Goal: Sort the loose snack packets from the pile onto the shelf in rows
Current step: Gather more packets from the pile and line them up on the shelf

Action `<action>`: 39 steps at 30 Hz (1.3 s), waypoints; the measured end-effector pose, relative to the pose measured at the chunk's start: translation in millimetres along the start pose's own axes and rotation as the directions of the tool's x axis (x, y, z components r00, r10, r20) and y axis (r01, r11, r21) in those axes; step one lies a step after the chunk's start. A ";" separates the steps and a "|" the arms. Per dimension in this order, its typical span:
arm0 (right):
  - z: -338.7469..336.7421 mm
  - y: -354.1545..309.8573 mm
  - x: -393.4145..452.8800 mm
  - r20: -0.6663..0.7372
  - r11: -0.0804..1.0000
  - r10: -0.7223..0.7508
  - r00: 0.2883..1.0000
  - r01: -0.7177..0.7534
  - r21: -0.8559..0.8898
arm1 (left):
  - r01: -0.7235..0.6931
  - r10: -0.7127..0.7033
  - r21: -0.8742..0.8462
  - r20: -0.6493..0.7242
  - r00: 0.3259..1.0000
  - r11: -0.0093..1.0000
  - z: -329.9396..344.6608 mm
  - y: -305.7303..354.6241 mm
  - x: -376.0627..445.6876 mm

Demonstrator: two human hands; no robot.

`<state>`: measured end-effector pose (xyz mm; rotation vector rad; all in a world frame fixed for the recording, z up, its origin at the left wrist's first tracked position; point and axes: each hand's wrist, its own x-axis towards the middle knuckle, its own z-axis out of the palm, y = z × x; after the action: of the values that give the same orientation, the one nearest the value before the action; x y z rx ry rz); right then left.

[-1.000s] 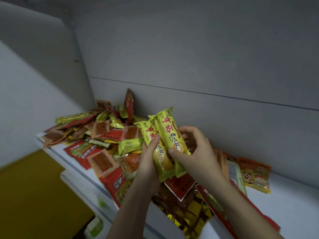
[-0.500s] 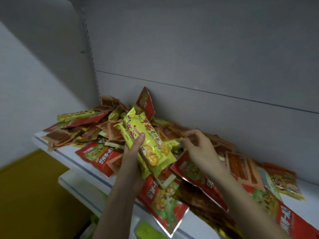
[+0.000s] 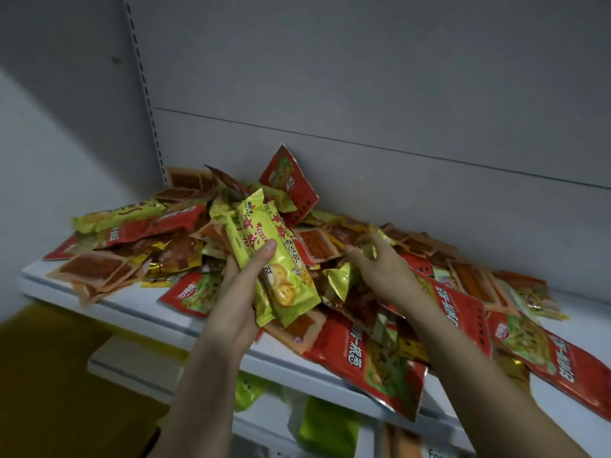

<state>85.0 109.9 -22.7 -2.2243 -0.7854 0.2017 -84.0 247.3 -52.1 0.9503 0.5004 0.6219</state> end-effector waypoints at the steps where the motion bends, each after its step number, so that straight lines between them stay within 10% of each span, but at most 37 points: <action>1: -1.4 1.0 -5.5 -0.024 0.998 -0.021 1.000 0.022 0.065 | 0.013 -0.013 0.018 0.020 1.000 1.000 2.2 0.1 2.0; 10: -48.6 10.9 -52.6 0.002 0.774 0.018 1.000 -0.015 0.633 | 0.100 -0.116 0.084 0.212 0.970 0.991 48.0 -6.3 -12.0; 32: -287.7 219.9 -329.5 0.008 0.348 0.258 0.966 -0.101 0.932 | 0.347 -0.390 0.177 0.444 0.807 0.921 304.4 -194.1 -235.9; 39: -361.2 292.6 -377.1 -0.217 0.429 0.291 0.932 0.076 0.900 | 0.443 -0.471 0.185 0.514 0.717 0.877 374.6 -251.1 -271.3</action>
<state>56.1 -487.9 -11.0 -1.1774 -0.1927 0.2177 27.3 -267.1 -50.3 0.9523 0.2151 -0.1313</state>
